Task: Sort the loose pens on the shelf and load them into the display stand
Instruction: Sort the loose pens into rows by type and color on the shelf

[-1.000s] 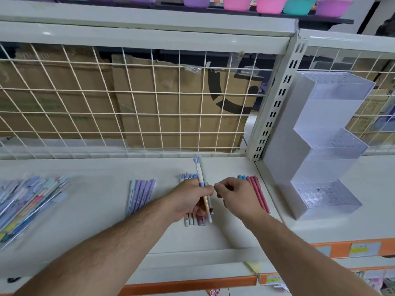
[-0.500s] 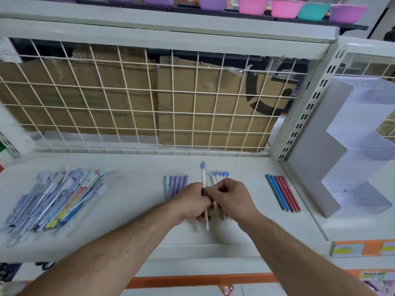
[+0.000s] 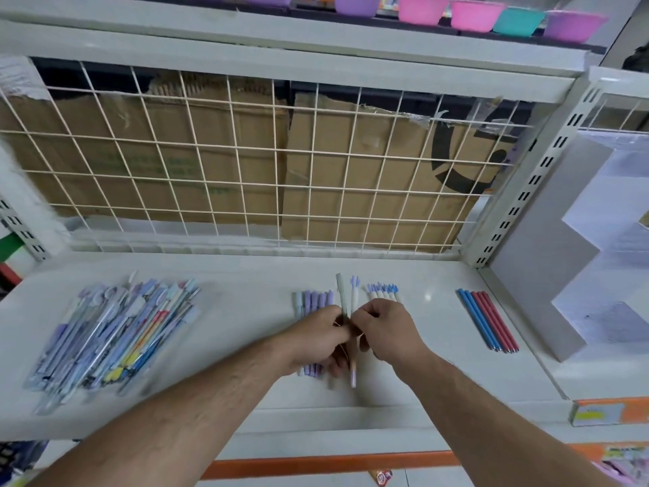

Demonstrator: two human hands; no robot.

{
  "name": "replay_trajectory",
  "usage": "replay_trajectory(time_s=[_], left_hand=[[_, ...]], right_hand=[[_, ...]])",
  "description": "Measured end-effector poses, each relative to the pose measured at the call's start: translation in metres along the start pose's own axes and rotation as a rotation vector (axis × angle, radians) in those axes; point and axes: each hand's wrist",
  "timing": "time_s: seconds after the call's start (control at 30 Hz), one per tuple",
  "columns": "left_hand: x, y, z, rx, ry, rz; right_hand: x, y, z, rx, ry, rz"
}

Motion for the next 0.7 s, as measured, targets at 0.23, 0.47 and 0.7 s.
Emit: replay_trajectory(time_s=[0.23,0.47,0.7], left_hand=[[0.004,-0.012,-0.013,0.217,0.002,0.032],[0.002,-0.016,-0.019,0.3,-0.041,0.043],[-0.001,-0.015,-0.019,0.32,-0.078,0.03]], right_hand=[[0.007,-0.022,-0.004,0.212,0.317,0.023],[0.012,-0.032,0.004,0.162,0.869,-0.093],[0.014,-0.034,-0.006,0.16,0.911,-0.09]])
Point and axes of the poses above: each hand's wrist, its own y-axis away from the middle knuckle, its own z-axis out of the palm, x = y × z, and after that the axes turned 15 degrees about y, right-handed
